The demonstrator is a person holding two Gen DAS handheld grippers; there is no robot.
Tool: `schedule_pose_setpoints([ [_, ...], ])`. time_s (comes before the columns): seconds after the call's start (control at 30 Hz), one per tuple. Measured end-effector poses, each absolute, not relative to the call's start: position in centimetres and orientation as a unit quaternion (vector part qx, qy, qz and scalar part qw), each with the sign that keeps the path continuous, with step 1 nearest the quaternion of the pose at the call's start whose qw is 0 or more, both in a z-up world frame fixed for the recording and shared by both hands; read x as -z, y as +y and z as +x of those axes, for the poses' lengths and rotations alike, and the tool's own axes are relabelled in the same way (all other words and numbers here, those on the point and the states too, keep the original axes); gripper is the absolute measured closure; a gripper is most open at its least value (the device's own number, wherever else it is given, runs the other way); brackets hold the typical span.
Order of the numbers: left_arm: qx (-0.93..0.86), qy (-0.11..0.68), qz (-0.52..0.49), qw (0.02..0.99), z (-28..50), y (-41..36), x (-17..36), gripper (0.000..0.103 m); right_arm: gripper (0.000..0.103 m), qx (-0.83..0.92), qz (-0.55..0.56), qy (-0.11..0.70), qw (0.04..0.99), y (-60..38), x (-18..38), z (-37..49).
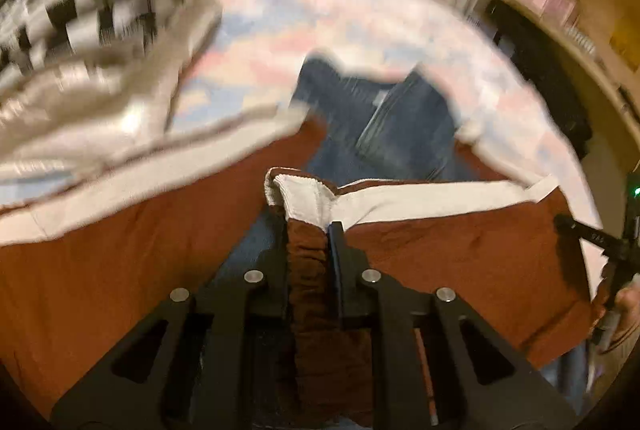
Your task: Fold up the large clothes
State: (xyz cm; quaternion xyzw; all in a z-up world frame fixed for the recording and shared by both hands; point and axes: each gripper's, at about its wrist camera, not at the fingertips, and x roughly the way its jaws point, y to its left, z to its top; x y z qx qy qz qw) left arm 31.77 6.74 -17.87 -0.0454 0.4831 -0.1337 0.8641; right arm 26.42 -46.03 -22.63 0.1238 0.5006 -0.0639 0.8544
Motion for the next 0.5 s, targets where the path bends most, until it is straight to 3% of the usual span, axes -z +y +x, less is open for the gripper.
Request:
schedule_pose_setpoints([
  [0.03,0.128,0.494,-0.046,0.859,31.8,6.9,18.7,0.083,0.098,0.065,0.121,0.51,0.849,-46.0,23.4,26.6],
  [0.13,0.127,0.498,-0.062,0.856,31.6,7.8,18.7,0.078,0.089,0.072,0.122,0.517,0.844,-46.3,22.9,26.6],
  [0.2,0.123,0.501,-0.056,0.855,31.2,8.0,17.9,0.071,0.068,0.078,0.124,0.511,0.847,-46.3,21.7,25.8],
  [0.3,0.115,0.485,-0.031,0.866,29.9,8.4,15.8,0.064,0.05,0.085,0.102,0.479,0.867,-45.0,18.7,23.7],
  [0.37,0.103,0.462,-0.006,0.881,28.4,8.7,13.9,0.057,0.05,0.064,0.096,0.464,0.878,-43.8,16.5,21.9],
  [0.5,0.106,0.425,0.022,0.899,25.2,8.3,10.7,0.056,0.05,0.021,0.082,0.459,0.885,-39.8,14.6,19.5],
])
